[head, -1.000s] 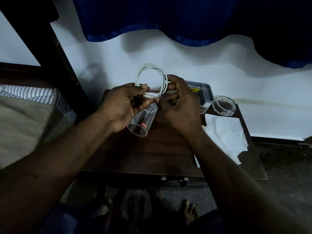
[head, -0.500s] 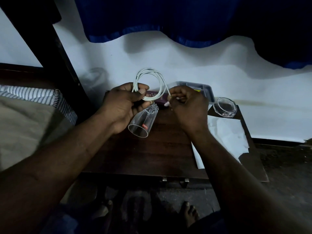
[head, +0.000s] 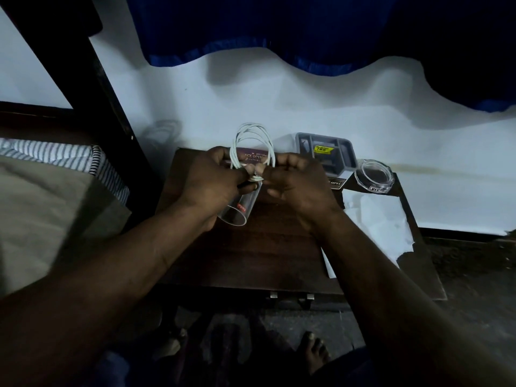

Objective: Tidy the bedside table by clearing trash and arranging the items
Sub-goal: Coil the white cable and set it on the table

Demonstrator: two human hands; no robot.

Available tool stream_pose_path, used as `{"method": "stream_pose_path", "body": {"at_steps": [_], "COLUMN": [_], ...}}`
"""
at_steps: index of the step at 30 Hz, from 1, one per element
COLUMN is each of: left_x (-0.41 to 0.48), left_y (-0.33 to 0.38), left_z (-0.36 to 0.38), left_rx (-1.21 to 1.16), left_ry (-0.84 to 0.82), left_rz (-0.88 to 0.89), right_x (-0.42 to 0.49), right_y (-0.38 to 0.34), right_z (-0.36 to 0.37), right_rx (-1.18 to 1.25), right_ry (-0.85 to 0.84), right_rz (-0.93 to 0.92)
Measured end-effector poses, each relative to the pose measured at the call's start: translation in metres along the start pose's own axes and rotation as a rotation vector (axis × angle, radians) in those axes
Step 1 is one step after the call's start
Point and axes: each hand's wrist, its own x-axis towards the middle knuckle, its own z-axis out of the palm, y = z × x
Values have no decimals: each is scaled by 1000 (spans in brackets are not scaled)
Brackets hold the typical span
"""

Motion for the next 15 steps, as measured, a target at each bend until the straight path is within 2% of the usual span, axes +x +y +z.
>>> {"method": "stream_pose_path", "body": {"at_steps": [4, 10, 15], "left_x": [1, 3, 5], "left_y": [3, 16, 22], "left_z": [0, -12, -16], "left_rx": [-9, -149, -110], "left_ry": [-18, -221, -273], "left_rz": [-43, -211, -248], "right_x": [5, 11, 10], "right_y": [2, -2, -3], "right_z": [-1, -11, -9], "right_rx": [63, 321, 511], "right_ry": [27, -165, -245], "right_rz": [43, 230, 290]}}
